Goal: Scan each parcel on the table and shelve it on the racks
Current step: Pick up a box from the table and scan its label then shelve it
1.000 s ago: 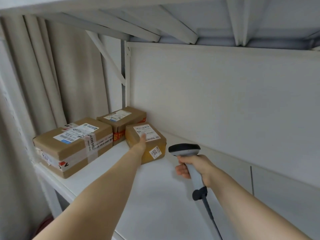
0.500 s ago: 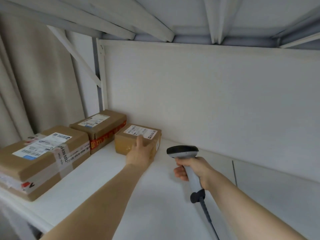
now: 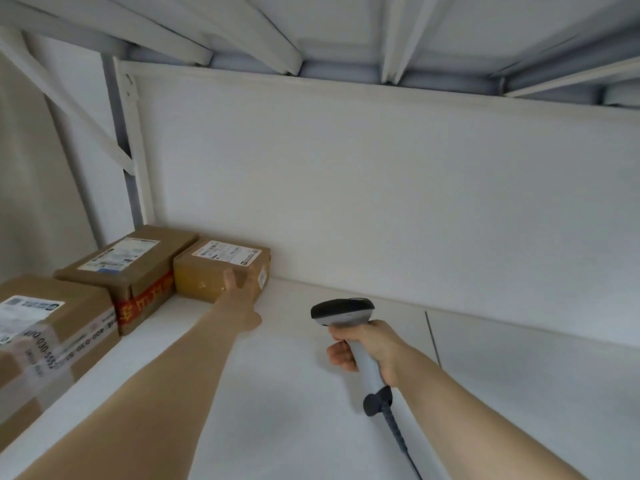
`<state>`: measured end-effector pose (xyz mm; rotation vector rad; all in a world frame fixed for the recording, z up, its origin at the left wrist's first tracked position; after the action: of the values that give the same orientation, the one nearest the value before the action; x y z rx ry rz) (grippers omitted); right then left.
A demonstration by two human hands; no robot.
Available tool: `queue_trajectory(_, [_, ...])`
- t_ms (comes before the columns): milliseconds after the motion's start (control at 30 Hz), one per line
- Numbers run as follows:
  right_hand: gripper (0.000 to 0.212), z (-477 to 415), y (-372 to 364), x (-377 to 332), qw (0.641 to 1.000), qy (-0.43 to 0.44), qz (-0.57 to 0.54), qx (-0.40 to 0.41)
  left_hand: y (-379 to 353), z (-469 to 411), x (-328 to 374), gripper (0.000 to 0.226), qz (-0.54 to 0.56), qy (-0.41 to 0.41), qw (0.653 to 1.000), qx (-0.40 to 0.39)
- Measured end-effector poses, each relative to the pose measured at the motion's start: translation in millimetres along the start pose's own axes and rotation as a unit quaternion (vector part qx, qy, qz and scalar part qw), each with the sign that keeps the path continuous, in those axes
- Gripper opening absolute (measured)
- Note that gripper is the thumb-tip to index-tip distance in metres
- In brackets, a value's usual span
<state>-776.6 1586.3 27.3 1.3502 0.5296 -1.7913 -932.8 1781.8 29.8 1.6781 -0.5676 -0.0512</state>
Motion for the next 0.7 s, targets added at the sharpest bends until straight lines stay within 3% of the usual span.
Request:
queue_trajectory(300, [0.027, 16, 8, 0, 1.000, 0.011, 0.008, -0.003, -11, 32, 30, 0.105, 0.041, 0.023, 0.999, -0.005])
queue_trajectory(500, [0.038, 65, 53, 9, 0.998, -0.011, 0.053, -0.026, -8, 98, 124, 0.097, 0.045, -0.058, 0.997, -0.029])
queue_trajectory(700, [0.026, 145, 177, 40, 0.998, 0.008, 0.018, 0.064, -5, 193, 245, 0.085, 0.067, -0.167, 0.983, -0.045])
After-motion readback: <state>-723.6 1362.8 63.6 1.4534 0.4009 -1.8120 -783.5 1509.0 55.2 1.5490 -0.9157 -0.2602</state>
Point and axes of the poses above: each hand's wrist, its own z-axis away from the middle knuckle, its own y-axis out of the back of the hand, x = y × z, the point moved 9 cm from there along -z, towards the middle knuckle, and after that the axes turned 13 degrees about x, right-handed, at the moved point
